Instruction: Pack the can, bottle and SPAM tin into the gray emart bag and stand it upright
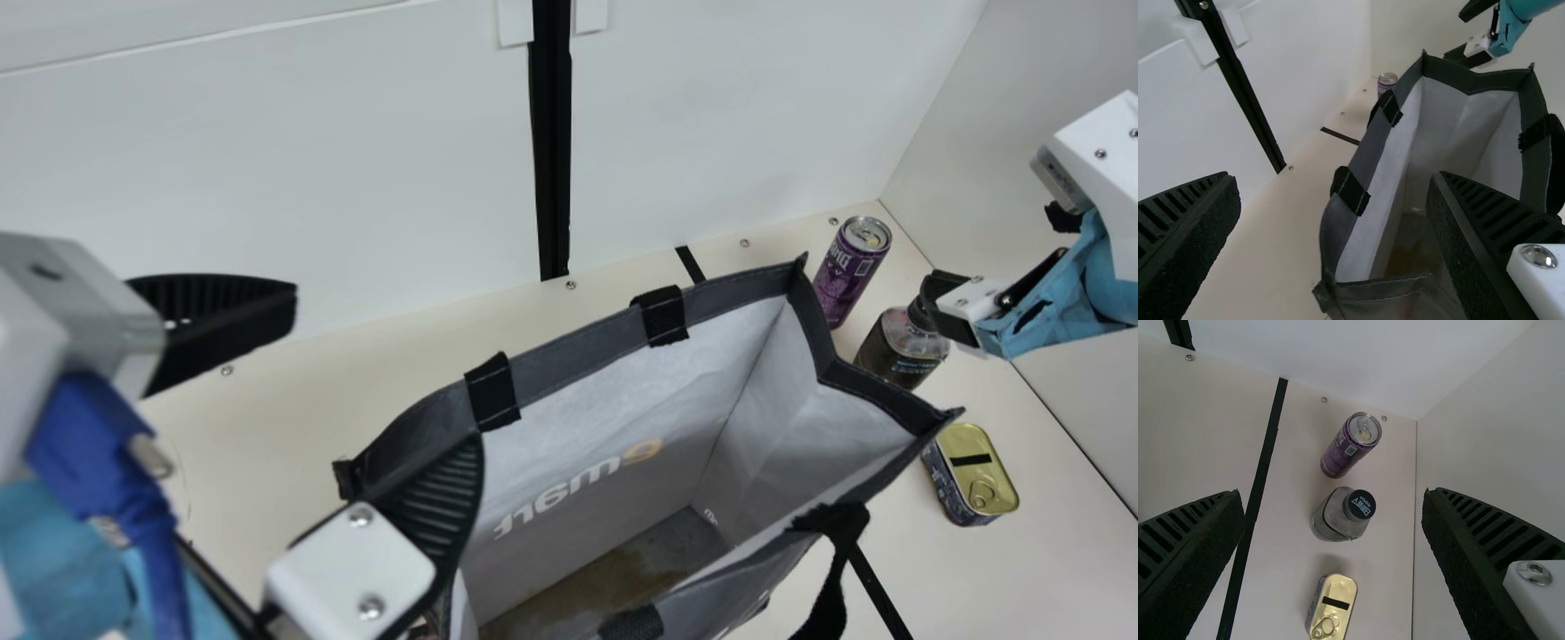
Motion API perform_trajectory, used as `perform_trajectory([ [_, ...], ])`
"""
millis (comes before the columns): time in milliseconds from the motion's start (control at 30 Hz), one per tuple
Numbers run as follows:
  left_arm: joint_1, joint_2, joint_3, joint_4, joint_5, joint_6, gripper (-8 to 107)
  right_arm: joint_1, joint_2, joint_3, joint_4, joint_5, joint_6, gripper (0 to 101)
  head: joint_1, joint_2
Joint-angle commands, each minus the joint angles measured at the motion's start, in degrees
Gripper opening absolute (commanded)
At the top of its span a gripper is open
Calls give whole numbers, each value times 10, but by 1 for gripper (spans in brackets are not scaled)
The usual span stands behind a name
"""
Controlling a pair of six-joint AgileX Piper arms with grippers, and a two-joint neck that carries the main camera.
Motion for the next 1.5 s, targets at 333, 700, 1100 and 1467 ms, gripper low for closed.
perform_trajectory([
  [333, -31, 47, -15, -15, 0, 31, 90, 0, 0, 0, 0, 0, 0, 95, -13, 0],
  [700, -21, 101, -42, -35, 0, 62, 90, 0, 0, 0, 0, 0, 0, 95, -13, 0],
  [1100, 9, 151, -62, -51, 0, 76, 90, 0, 0, 0, 0, 0, 0, 95, -13, 0],
  [1467, 3, 182, -78, -32, 0, 73, 90, 0, 0, 0, 0, 0, 0, 95, -13, 0],
])
